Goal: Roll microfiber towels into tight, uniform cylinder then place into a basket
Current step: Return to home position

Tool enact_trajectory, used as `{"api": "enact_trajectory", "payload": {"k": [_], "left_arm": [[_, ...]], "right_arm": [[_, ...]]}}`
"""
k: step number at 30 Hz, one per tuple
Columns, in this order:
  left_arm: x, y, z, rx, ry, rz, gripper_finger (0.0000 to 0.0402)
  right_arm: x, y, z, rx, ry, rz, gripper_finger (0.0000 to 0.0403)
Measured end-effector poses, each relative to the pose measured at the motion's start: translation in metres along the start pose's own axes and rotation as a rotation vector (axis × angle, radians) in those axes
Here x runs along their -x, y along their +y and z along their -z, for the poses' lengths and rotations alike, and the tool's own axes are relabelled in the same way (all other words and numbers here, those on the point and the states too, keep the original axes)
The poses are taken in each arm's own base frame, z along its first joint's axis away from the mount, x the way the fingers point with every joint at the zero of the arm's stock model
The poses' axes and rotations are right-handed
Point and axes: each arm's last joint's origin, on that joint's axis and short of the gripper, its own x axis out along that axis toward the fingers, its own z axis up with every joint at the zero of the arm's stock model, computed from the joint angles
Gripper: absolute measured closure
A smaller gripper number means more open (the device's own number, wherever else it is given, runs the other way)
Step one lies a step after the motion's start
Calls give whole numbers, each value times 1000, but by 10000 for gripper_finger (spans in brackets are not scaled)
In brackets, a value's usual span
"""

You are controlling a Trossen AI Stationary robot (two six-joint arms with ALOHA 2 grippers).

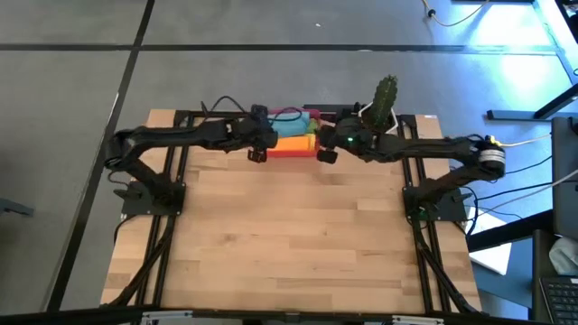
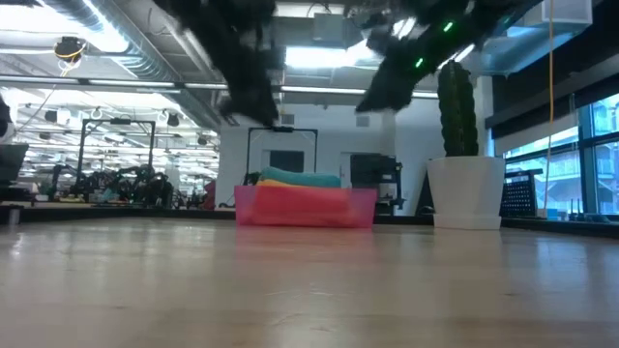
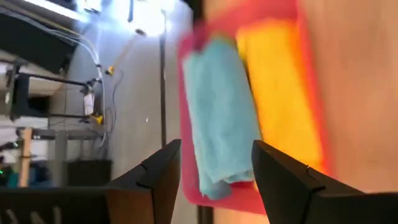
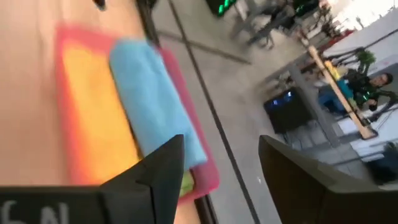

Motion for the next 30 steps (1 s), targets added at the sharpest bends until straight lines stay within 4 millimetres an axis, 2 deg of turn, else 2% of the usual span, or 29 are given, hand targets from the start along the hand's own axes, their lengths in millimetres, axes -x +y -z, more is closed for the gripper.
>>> {"api": "enact_trajectory", "payload": {"k": [3, 9, 13, 18, 22, 26, 30], "left_arm": [[40, 6, -5, 162, -136, 14, 219], [124, 17, -1, 437, -531, 209, 226], [159, 9, 17, 526, -689, 270, 231], [171, -23, 47, 598, -833, 308, 234], [172, -45, 72, 647, -983, 291, 234], [166, -63, 95, 682, -1103, 251, 234], [156, -82, 115, 736, -1187, 208, 234]], "right_arm": [[29, -12, -9, -63, -83, -61, 204], [91, -39, -12, -195, -292, -318, 241], [132, -55, -6, -248, -414, -476, 271], [173, -62, 16, -275, -506, -567, 293], [194, -59, 43, -314, -567, -554, 297], [203, -48, 75, -390, -620, -544, 298], [200, -28, 105, -460, -684, -532, 298]]}}
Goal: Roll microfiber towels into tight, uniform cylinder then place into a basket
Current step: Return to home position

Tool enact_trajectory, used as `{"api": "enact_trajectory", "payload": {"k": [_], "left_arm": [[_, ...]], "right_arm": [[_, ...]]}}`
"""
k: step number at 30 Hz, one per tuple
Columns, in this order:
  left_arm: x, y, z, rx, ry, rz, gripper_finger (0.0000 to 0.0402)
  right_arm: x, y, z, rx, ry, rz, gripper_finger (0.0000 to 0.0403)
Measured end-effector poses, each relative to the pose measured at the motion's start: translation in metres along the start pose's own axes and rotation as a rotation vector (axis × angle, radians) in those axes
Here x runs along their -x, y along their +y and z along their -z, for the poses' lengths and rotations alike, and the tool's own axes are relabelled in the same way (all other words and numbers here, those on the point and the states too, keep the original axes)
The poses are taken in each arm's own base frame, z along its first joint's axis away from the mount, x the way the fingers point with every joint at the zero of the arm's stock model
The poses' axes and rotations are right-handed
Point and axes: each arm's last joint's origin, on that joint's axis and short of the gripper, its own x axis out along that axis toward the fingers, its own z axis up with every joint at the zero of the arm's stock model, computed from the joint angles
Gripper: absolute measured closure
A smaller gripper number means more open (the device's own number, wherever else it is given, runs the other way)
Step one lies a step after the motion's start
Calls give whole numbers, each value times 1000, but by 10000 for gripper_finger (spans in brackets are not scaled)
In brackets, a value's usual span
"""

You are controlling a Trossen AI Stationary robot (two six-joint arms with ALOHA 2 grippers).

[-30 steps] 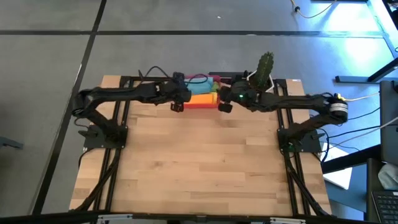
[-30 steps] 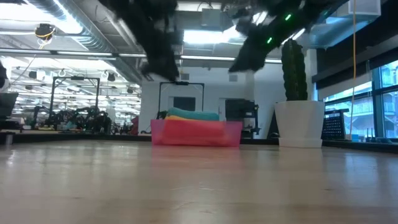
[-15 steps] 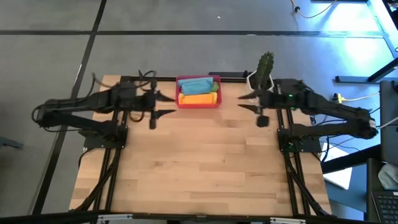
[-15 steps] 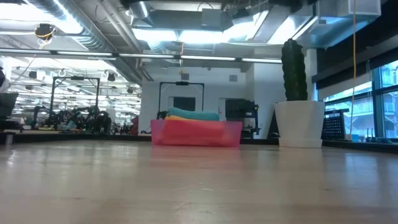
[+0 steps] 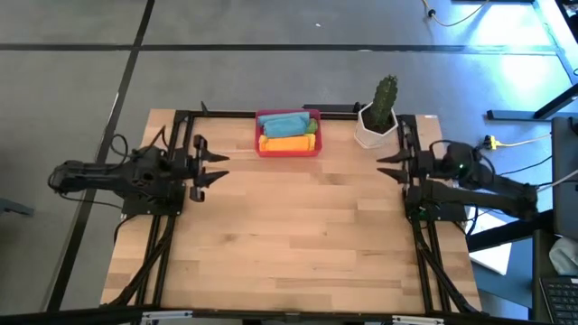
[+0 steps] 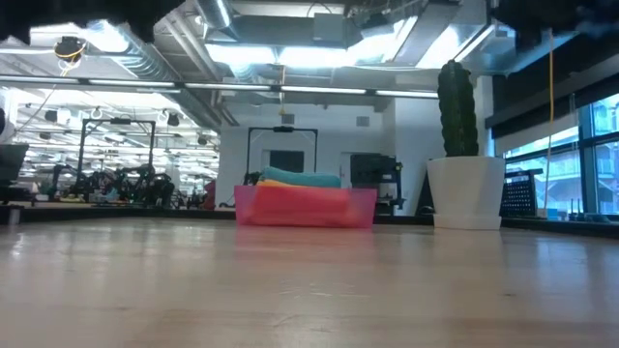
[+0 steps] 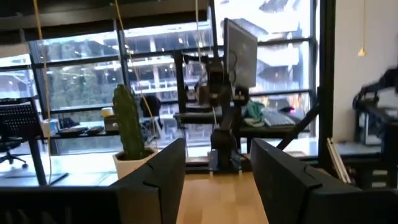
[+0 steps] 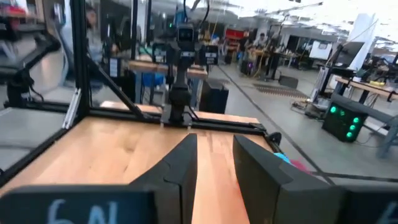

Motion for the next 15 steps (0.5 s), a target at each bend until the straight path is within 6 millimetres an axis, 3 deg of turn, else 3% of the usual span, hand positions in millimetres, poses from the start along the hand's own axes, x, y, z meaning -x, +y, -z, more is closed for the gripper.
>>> {"api": "enact_trajectory", "payload": {"k": [11, 15], "left_arm": [[24, -5, 73, 146, -13, -5, 234], [24, -6, 80, 197, 60, -7, 234]], "right_arm": [[-3, 10, 85, -119, -30, 3, 298], [-10, 12, 112, -156, -2, 3, 298]]}}
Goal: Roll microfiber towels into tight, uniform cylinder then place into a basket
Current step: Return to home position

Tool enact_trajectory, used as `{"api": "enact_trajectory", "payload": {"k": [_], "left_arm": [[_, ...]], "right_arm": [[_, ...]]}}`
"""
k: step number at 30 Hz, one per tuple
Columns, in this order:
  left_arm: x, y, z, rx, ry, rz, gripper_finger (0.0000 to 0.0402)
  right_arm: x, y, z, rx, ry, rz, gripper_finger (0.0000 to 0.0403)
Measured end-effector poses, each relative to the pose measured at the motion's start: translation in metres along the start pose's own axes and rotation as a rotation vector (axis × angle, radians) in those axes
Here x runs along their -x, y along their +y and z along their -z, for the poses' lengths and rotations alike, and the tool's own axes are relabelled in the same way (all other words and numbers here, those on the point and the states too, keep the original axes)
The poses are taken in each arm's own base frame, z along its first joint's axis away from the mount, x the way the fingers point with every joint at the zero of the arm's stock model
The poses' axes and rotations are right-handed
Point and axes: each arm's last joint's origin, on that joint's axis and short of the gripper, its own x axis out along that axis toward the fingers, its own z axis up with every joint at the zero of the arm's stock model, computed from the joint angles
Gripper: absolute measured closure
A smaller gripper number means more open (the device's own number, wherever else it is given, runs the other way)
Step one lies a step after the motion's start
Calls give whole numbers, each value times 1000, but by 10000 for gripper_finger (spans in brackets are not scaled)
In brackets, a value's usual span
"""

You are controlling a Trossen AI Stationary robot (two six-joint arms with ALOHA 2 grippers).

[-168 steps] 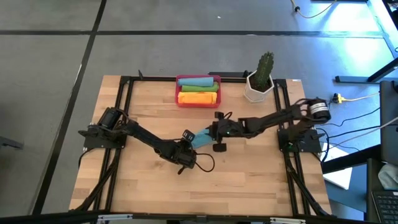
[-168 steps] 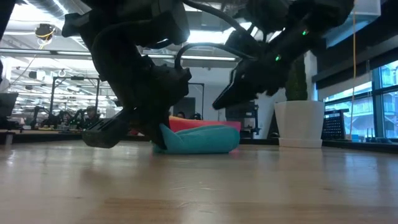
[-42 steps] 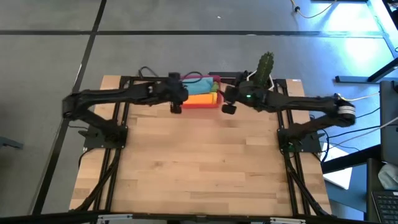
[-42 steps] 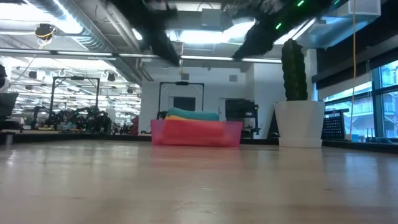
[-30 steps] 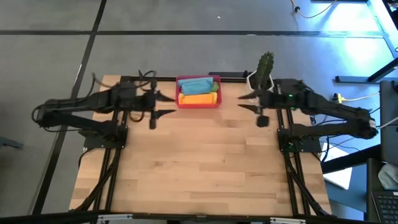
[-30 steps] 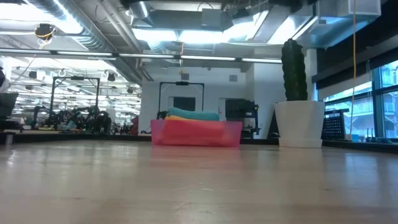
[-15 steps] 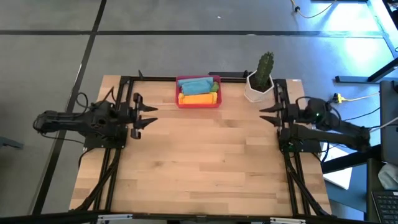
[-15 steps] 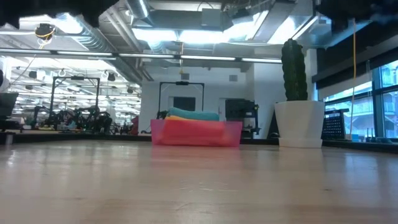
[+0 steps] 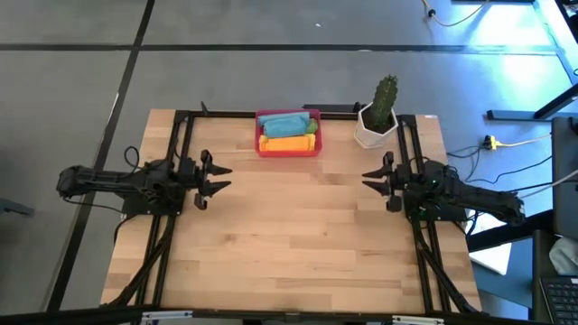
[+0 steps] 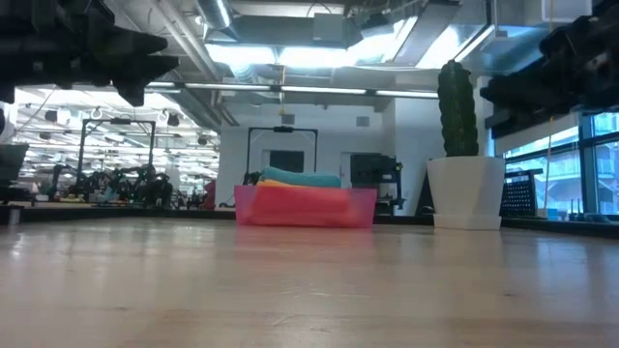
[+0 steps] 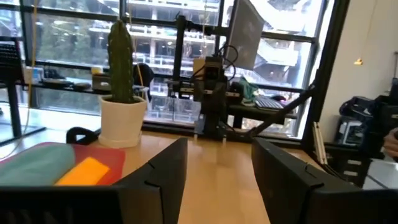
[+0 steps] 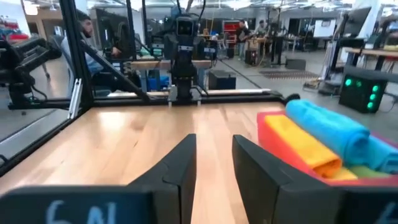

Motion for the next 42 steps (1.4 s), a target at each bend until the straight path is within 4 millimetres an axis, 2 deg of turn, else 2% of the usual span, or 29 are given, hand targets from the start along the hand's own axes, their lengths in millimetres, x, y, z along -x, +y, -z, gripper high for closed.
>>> {"api": "enact_trajectory", "payload": {"k": [6, 14, 42], "left_arm": [[0, -3, -3, 3, -30, 33, 234], [0, -3, -2, -78, -19, 31, 234], [0, -3, -2, -75, -18, 32, 234]], "right_arm": [[-1, -1, 1, -10, -2, 23, 298], [-1, -1, 2, 10, 4, 24, 298], [-1, -1, 2, 12, 5, 24, 298]]}}
